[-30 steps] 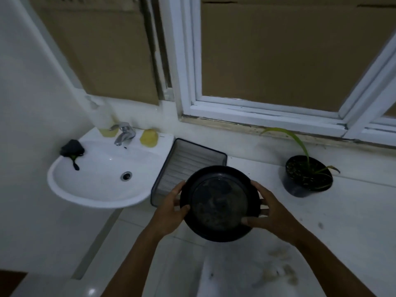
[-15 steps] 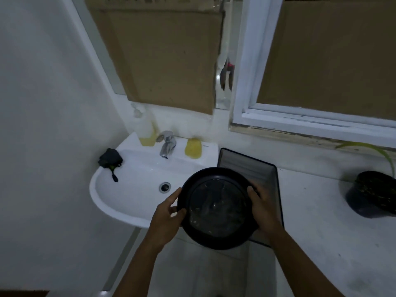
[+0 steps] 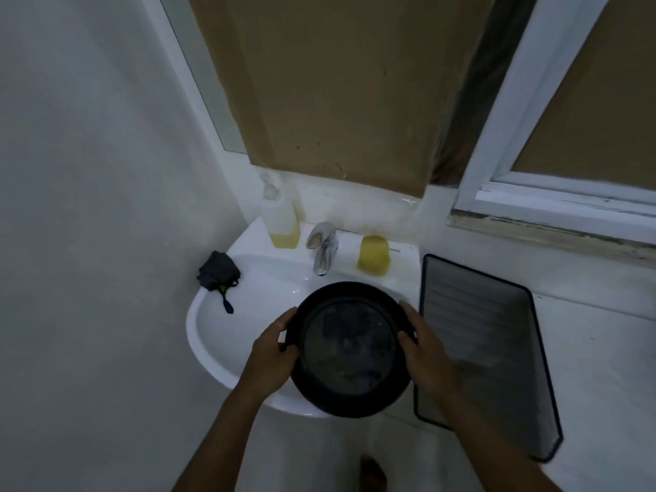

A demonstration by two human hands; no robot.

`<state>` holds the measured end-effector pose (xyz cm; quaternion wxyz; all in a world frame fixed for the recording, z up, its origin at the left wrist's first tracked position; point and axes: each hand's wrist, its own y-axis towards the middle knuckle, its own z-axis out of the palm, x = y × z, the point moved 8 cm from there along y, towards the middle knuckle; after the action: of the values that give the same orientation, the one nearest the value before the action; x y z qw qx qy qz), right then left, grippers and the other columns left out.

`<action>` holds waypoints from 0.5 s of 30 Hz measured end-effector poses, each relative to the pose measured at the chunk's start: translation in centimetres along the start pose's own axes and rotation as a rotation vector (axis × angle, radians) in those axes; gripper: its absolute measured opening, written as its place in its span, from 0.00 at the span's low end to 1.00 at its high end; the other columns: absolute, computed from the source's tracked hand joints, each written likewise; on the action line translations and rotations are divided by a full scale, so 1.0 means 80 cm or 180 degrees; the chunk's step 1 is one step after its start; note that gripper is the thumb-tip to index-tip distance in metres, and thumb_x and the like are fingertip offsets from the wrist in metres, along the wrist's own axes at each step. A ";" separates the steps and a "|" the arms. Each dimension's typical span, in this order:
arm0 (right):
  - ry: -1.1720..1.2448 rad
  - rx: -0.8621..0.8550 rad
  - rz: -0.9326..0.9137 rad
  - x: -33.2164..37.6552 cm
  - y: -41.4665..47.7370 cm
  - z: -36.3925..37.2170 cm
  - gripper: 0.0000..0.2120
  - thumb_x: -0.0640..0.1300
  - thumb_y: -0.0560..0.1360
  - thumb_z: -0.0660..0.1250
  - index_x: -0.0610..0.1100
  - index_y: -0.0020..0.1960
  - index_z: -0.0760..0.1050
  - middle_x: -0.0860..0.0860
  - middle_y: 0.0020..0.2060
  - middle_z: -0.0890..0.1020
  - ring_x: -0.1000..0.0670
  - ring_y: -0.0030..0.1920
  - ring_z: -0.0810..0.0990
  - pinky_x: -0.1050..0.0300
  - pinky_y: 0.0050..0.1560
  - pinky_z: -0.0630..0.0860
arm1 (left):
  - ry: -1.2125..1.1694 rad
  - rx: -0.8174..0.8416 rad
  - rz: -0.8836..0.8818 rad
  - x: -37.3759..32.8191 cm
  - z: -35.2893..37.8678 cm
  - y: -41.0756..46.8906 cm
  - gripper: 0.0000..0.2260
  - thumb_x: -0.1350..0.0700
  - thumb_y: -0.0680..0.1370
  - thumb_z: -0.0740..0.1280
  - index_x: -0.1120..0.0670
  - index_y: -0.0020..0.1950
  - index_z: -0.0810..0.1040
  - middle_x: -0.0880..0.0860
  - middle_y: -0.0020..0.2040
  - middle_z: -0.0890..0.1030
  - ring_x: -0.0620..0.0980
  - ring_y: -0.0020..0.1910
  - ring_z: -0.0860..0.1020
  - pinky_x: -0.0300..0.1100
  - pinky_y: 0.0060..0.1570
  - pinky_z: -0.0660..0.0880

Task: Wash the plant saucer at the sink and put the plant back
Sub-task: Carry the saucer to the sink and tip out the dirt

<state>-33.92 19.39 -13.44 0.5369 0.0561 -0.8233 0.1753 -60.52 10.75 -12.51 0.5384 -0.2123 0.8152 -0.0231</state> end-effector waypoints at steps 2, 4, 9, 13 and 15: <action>-0.0075 0.0112 0.0127 0.000 0.006 0.016 0.24 0.43 0.83 0.57 0.55 0.77 0.57 0.61 0.67 0.66 0.58 0.66 0.66 0.66 0.63 0.62 | 0.0048 0.0095 -0.0042 0.009 -0.015 0.014 0.28 0.68 0.78 0.62 0.46 0.73 0.68 0.44 0.67 0.74 0.32 0.61 0.72 0.36 0.63 0.73; -0.0116 0.0181 0.0277 -0.002 0.011 0.034 0.24 0.44 0.82 0.58 0.58 0.76 0.58 0.61 0.64 0.69 0.58 0.63 0.69 0.67 0.59 0.65 | 0.0048 0.0204 -0.0063 0.018 -0.031 0.029 0.27 0.68 0.78 0.62 0.49 0.74 0.68 0.48 0.68 0.75 0.47 0.64 0.75 0.50 0.64 0.74; -0.0037 -0.0075 0.0395 -0.001 0.010 0.078 0.25 0.40 0.81 0.61 0.64 0.70 0.61 0.67 0.56 0.74 0.65 0.55 0.74 0.80 0.48 0.68 | 0.0052 0.0647 -0.0131 0.050 -0.063 0.071 0.27 0.66 0.79 0.62 0.45 0.75 0.67 0.45 0.66 0.74 0.51 0.58 0.79 0.49 0.53 0.79; 0.0147 -0.0425 0.0677 -0.005 0.014 0.110 0.24 0.40 0.80 0.62 0.60 0.71 0.66 0.55 0.59 0.78 0.55 0.61 0.76 0.63 0.56 0.74 | -0.0044 0.0987 -0.0096 0.068 -0.080 0.099 0.26 0.63 0.79 0.64 0.37 0.70 0.69 0.38 0.64 0.74 0.42 0.50 0.81 0.39 0.44 0.78; 0.0193 -0.0537 0.0749 -0.004 0.020 0.120 0.22 0.41 0.80 0.62 0.58 0.71 0.67 0.52 0.61 0.78 0.52 0.61 0.76 0.51 0.61 0.76 | -0.0122 0.1075 -0.0043 0.069 -0.089 0.113 0.25 0.61 0.79 0.66 0.31 0.64 0.70 0.36 0.62 0.75 0.44 0.51 0.81 0.40 0.45 0.79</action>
<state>-42.49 17.51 -17.58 0.5400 -0.0914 -0.8194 0.1689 -71.54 15.55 -16.69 0.5817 -0.1246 0.7879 -0.1593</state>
